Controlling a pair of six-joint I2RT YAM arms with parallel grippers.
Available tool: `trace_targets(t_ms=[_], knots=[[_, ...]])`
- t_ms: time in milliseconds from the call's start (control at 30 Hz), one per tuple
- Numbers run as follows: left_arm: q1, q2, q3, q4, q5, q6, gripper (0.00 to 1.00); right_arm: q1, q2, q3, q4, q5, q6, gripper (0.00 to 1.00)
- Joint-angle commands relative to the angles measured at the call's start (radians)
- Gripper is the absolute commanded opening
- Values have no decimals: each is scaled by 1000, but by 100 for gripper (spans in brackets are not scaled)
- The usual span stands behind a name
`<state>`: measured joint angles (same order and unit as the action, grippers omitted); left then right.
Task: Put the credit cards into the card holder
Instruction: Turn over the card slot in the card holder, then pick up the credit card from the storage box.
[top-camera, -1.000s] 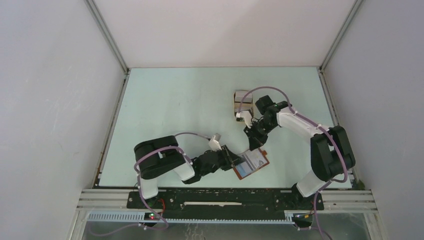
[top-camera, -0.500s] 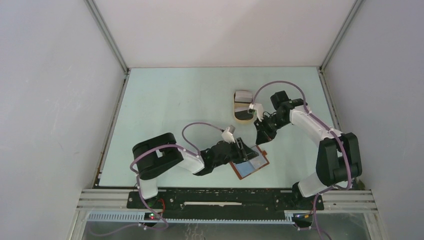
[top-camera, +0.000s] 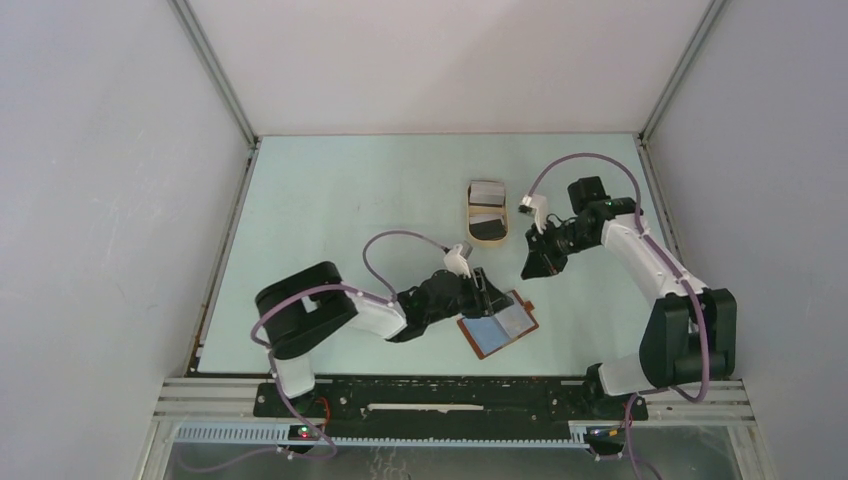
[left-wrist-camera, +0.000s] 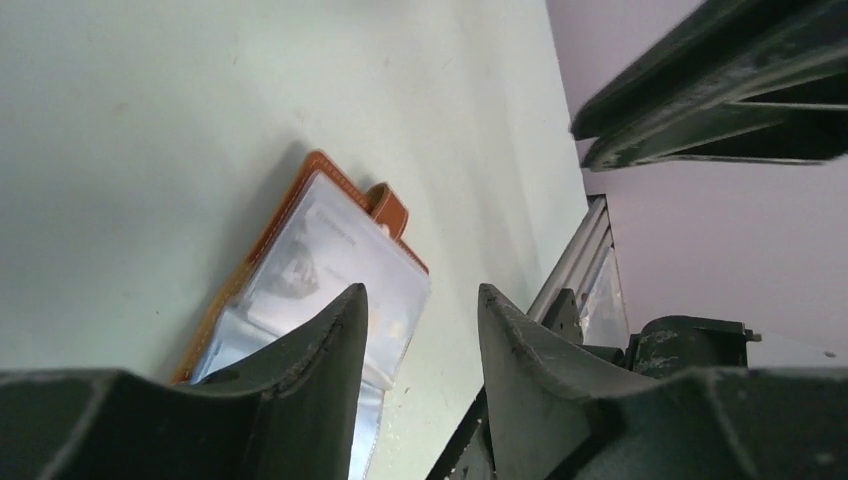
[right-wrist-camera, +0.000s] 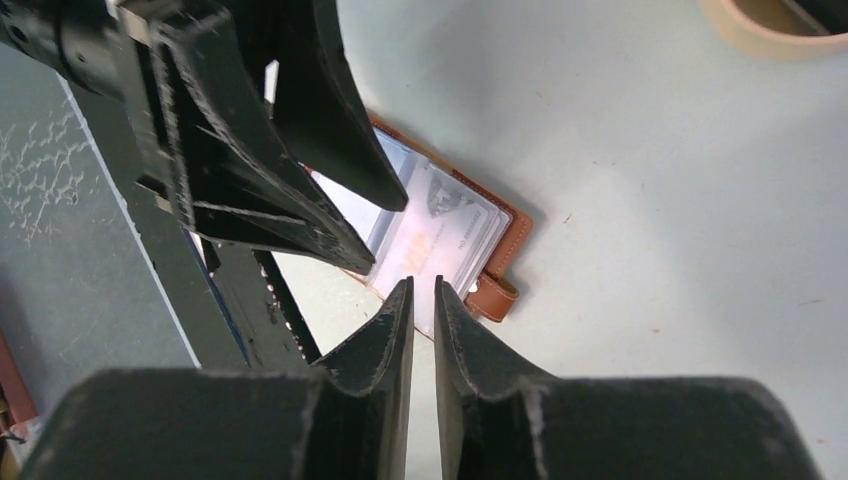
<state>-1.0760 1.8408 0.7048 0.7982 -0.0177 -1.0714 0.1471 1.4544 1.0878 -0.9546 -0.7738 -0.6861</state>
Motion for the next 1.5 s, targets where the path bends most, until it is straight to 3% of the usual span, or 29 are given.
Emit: trace_targets(t_ms=[0,200,367,467,533,633,833,1233,1467], knots=[[11,-179,-8,-69,-15,212,50,-34,-83,20,15,-66,-33,21],[11,-415,22,-388,-146,555,51,-52,-200,23,110,-62,-20,31],[11,-598,59,-643,-401,799,58,-48,-277,45,171,-131,-157,78],[11,-683,20,-681,-580,890,73,-39,-267,80,182,-159,-265,94],[17,-732,-42,-644,-661,945,87,-32,-235,120,192,-159,-323,99],[47,-799,-141,-576,-713,983,99,-12,-136,219,173,-130,-370,100],[116,-865,-318,-462,-720,927,100,49,137,490,65,10,-434,99],[125,-843,-332,-429,-723,924,100,135,522,771,136,311,-487,96],[133,-844,-338,-423,-721,916,100,150,675,902,154,404,-474,96]])
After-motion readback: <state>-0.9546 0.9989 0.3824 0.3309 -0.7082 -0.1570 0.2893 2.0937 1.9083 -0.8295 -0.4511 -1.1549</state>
